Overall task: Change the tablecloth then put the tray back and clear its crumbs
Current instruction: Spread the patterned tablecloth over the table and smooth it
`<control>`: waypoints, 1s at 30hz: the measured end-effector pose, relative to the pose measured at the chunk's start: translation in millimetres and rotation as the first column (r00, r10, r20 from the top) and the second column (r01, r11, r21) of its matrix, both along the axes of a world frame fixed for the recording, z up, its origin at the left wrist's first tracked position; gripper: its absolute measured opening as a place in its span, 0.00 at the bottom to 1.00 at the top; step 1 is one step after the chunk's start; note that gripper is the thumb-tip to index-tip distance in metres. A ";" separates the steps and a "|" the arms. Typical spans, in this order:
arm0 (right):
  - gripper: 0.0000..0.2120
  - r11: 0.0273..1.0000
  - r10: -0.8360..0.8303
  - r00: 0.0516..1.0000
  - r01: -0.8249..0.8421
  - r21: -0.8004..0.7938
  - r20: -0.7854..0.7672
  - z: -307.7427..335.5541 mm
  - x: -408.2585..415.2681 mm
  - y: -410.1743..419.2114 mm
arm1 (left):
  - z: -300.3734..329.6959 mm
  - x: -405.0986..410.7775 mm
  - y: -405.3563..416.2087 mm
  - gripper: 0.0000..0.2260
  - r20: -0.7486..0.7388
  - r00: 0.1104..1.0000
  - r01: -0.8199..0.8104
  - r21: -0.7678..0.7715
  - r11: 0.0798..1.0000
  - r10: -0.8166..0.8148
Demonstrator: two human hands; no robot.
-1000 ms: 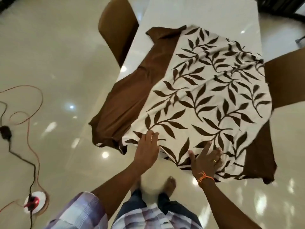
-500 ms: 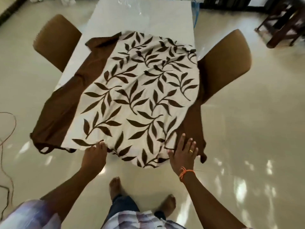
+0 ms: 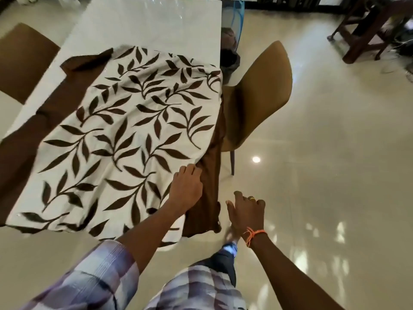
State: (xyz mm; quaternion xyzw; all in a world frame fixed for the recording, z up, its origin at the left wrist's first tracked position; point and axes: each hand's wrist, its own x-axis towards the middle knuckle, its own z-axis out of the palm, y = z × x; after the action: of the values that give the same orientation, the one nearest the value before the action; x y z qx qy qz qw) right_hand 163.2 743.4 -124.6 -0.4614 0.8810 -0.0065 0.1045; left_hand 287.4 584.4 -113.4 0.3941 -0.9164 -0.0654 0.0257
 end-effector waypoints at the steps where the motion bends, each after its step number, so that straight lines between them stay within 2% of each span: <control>1: 0.15 1.000 0.006 1.000 -0.006 -0.006 0.020 0.1 -21.4 -4.9 | -1.0 -22.3 -5.3 0.11 -0.013 1.000 -0.019 0.004 1.000 0.020; 7: 0.17 0.999 0.046 0.985 -0.046 -0.001 0.169 19.4 -154.7 -52.5 | 7.7 -135.9 -50.1 0.11 0.057 0.967 -0.254 0.113 0.961 0.249; 10: 0.15 0.993 0.110 0.961 -0.095 -0.068 0.256 33.0 -215.9 -89.7 | 17.7 -186.6 -72.3 0.10 0.007 0.938 -0.342 0.181 0.922 0.347; 15: 0.12 0.975 0.142 0.869 -0.039 -0.220 0.474 56.9 -308.8 -156.5 | 34.9 -270.0 -103.9 0.11 -0.125 0.860 -0.439 0.310 0.843 0.494; 19: 0.09 0.943 0.304 0.782 -0.165 -0.289 0.544 69.1 -383.6 -215.9 | 50.0 -336.7 -129.8 0.11 -0.201 0.782 -0.508 0.344 0.790 0.590; 23: 0.04 0.912 0.395 0.652 -0.194 -0.361 0.647 88.9 -453.0 -271.2 | 69.9 -397.3 -147.5 0.06 -0.251 0.635 -0.632 0.376 0.678 0.731; 26: 0.05 0.905 0.425 0.557 -0.271 -0.327 0.714 96.3 -496.3 -310.0 | 79.8 -438.7 -165.4 0.09 -0.290 0.508 -0.695 0.419 0.585 0.811; 30: 0.06 0.887 0.450 0.503 -0.346 -0.306 0.738 101.4 -542.8 -371.3 | 86.3 -485.9 -201.0 0.11 -0.329 0.359 -0.749 0.456 0.480 0.873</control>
State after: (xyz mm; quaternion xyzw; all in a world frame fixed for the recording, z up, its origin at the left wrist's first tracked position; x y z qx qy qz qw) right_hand -379.6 372.1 -23.2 -0.6051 0.6091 -0.2377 0.4542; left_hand -198.4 383.3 -27.1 0.7623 -0.5380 -0.2522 0.2567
